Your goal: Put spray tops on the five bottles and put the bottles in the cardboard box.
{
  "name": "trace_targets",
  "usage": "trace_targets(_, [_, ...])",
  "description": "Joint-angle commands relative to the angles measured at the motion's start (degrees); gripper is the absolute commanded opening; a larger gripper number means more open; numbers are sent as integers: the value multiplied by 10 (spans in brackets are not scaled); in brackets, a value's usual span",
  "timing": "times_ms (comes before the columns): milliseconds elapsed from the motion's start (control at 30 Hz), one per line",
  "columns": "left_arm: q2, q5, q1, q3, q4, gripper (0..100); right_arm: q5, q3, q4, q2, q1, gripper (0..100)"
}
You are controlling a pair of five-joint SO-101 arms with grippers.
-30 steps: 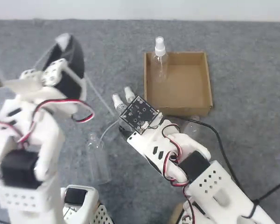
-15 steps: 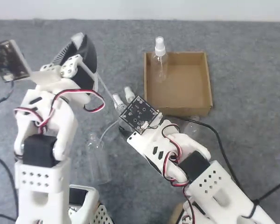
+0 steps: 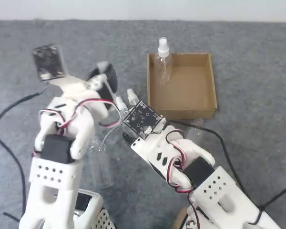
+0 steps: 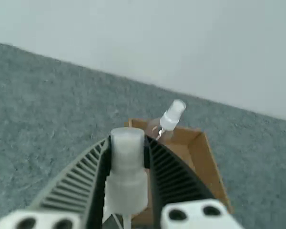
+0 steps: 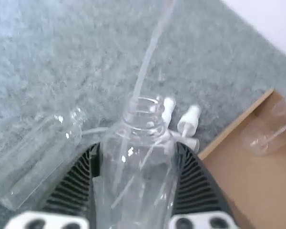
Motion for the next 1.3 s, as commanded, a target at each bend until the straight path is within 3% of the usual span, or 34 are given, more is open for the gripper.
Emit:
trace_targets(0, [-40,-47,22,15,19,10,-12,26,-72,-38,2,7])
trace_targets(133, [-107,-65,41,68,18,10,-83,89,-185,-38,2,6])
trace_targets(367, [-196,-69,48,131,16,10,-94,150,-298,-40,2,6])
trace_targets(533, [-198,-69,76,132,17,29,-94,156,-303,-39,2,6])
trace_targets(733, [-199,-69,78,126,16,167,-94,156,-302,-39,2,6])
trace_targets(900, [-199,-108,74,57,21,141,-92,175,-306,-44,2,6])
trace_targets(1000, [-192,-116,28,21,15,104,-92,177,-305,-44,2,6])
trace_targets(1267, [-52,-148,-2,15,-4,54,-92,177,-305,-44,2,6])
